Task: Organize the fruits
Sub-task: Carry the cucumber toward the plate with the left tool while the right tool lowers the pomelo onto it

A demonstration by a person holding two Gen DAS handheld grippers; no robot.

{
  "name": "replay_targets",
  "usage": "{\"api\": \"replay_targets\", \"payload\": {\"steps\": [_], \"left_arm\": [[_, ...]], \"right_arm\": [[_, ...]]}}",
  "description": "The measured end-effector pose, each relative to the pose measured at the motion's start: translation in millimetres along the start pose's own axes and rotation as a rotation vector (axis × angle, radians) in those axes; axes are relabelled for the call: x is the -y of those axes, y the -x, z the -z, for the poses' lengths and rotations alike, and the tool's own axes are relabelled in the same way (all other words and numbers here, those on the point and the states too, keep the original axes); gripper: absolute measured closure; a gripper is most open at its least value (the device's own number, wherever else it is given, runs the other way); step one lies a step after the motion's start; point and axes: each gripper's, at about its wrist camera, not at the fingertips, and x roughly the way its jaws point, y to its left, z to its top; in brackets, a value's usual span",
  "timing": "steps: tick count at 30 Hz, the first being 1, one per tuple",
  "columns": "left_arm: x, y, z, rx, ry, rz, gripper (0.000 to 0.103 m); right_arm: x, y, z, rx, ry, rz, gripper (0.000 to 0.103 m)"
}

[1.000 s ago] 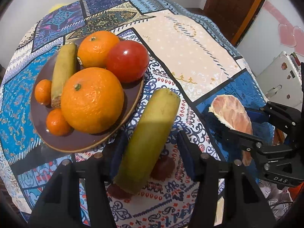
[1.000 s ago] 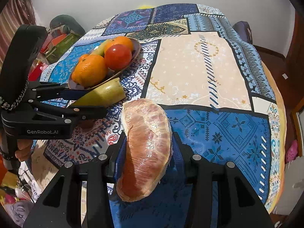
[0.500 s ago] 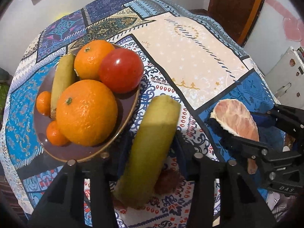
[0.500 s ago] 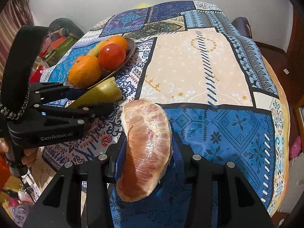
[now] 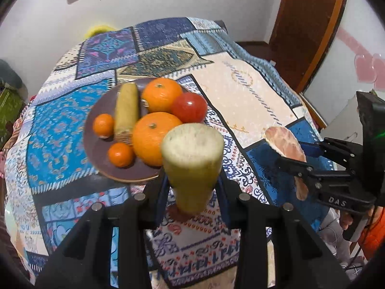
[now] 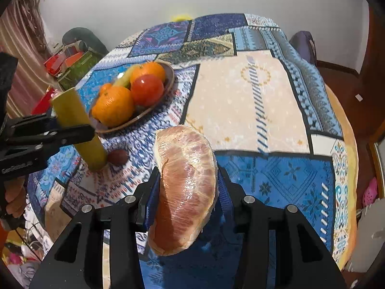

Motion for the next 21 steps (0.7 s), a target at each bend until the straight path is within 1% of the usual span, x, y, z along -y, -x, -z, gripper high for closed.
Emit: {"api": "replay_targets", "payload": {"steps": [6, 11, 15, 21], "left_arm": [[-25.4, 25.5, 1.5, 0.041, 0.045, -0.015, 0.067], [-48.7, 37.6, 0.0, 0.07, 0.078, -0.025, 0.067], [-70.2, 41.1, -1.8, 0.087, 0.114, -0.047, 0.067], [-95.9, 36.3, -4.0, 0.085, 0.162, -0.038, 0.067]], "right_arm": [[-17.0, 3.9, -15.1, 0.031, 0.024, -0.005, 0.062], [-33.3, 2.7, -30.9, 0.058, 0.052, -0.016, 0.062], [-46.4, 0.7, -41.5, 0.075, 0.065, -0.031, 0.062], [-62.4, -5.6, -57.7, 0.094, 0.086, -0.05, 0.061]]}}
